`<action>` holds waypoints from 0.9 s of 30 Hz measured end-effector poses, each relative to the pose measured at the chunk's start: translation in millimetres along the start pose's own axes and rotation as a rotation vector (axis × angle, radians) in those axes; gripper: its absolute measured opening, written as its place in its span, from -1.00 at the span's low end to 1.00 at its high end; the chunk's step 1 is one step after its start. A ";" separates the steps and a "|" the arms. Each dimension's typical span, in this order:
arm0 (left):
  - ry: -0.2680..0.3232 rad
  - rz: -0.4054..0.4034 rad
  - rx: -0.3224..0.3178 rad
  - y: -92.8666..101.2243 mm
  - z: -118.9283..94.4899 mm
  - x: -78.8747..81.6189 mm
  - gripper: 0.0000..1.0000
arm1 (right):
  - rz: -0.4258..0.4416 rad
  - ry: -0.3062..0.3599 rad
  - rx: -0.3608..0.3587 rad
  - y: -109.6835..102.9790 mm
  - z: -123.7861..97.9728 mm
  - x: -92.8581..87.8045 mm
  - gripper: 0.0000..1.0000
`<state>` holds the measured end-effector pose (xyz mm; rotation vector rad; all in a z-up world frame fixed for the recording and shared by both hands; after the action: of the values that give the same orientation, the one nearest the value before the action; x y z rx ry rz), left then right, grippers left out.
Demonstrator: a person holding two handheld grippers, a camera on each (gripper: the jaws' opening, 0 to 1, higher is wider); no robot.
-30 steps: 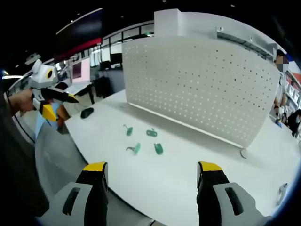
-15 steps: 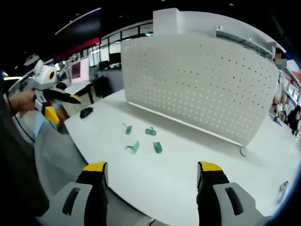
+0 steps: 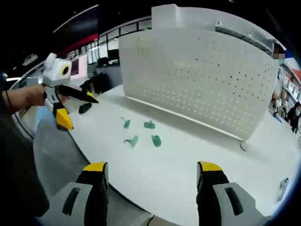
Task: Insert the hook assembly into the mounting plate slot until the hook locks in place.
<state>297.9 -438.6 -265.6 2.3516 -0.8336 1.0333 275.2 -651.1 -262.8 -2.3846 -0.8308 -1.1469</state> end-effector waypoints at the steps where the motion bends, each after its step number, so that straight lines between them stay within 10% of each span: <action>1: -0.014 0.014 -0.006 -0.3 4.3 -0.2 0.96 | 0.000 0.000 0.002 -1.1 0.4 0.5 0.55; 27: -0.174 0.120 -0.174 -3.3 98.4 -5.5 0.71 | 0.053 -0.088 -0.009 12.4 9.3 -19.6 0.53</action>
<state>346.6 -493.0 -331.9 2.2890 -1.0944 0.7747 278.8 -662.3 -284.8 -2.4644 -0.7864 -1.0344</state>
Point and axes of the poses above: the point that each gripper's makers call its tool centre point, and the gripper's own axes: z roughly forward along the fingers, y roughly to its right, x roughly out of its top, the point moved 3 cm from there along -z, roughly backward along the fingers, and after that the axes turned 6 degrees about x, right-handed, at the moved point
